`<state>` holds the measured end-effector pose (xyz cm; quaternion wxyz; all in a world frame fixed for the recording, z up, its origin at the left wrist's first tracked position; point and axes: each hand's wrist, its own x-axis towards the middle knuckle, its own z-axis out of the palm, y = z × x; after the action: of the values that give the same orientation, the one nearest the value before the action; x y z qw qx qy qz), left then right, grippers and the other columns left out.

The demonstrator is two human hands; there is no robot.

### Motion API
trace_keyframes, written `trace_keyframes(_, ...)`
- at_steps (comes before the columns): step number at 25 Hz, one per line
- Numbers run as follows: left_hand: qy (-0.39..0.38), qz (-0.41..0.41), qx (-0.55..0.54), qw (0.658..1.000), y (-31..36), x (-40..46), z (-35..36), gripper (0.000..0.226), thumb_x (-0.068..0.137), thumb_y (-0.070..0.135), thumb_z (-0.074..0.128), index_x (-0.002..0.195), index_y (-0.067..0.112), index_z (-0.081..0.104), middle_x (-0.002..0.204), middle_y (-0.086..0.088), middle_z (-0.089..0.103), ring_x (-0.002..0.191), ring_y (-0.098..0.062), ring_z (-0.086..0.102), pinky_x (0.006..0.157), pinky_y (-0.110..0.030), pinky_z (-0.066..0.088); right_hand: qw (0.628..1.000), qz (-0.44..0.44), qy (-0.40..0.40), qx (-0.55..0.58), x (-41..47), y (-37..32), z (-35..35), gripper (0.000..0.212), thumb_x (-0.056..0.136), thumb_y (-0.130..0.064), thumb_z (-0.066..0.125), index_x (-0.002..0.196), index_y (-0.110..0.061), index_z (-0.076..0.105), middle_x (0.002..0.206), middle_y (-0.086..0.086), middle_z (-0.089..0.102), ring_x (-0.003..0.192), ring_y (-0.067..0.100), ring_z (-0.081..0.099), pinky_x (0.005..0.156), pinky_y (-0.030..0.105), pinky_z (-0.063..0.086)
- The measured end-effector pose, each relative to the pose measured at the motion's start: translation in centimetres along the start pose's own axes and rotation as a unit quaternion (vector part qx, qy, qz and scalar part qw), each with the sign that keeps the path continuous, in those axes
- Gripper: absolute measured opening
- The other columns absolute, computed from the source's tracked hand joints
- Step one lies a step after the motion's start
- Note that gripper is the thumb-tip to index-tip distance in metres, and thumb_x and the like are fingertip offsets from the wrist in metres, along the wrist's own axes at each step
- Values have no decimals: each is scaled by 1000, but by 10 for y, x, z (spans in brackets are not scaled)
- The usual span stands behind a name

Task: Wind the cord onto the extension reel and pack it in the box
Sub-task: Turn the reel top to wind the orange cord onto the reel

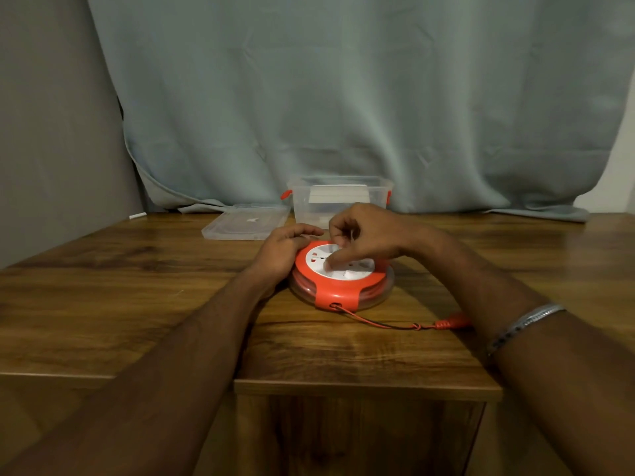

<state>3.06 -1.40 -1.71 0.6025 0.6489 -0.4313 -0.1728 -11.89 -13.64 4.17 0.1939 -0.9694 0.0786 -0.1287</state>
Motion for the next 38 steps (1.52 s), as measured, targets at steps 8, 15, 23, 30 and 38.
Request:
trace_keyframes(8, -10, -3, 33, 999, -1, 1, -1, 29, 102, 11, 46, 120, 18, 69, 113, -12, 72, 92, -26, 72, 73, -33, 60, 991, -20, -109, 68, -5, 17, -13, 43, 71, 24, 68, 97, -10, 63, 125, 4, 73, 69, 16, 51, 65, 33, 42)
trace_keyframes(15, -1, -9, 13, 1000, 1, -2, -3, 31, 101, 8, 47, 124, 15, 67, 101, -12, 70, 64, -12, 67, 53, -24, 52, 989, 0, -92, 116, -7, 26, -15, 70, 72, 8, 86, 114, -26, 41, 118, 9, 76, 55, 6, 54, 52, 19, 46)
trace_keyframes(23, 14, -10, 9, 1000, 4, -3, 1, 30, 101, 7, 47, 121, 15, 68, 116, -18, 70, 88, -28, 68, 75, -37, 56, 998, 17, -52, 13, -5, 14, -7, 38, 70, -29, 94, 89, -15, 64, 68, -3, 69, 65, 5, 60, 64, 35, 45)
trace_keyframes(30, 18, -6, 7, 1000, 3, -2, 2, 31, 100, 5, 48, 122, 12, 68, 120, -20, 69, 108, -38, 67, 97, -50, 55, 999, 27, -17, -44, -3, 3, 0, 40, 72, -42, 88, 55, -20, 59, 52, -10, 55, 54, 2, 50, 57, 28, 40)
trace_keyframes(38, 11, 8, 17, 1000, 3, -2, 2, 32, 100, 4, 46, 125, 8, 66, 122, -20, 67, 102, -32, 66, 92, -44, 57, 996, 25, 12, -81, 4, -6, 9, 50, 79, -50, 80, 44, -16, 64, 39, -5, 50, 42, 6, 45, 50, 29, 37)
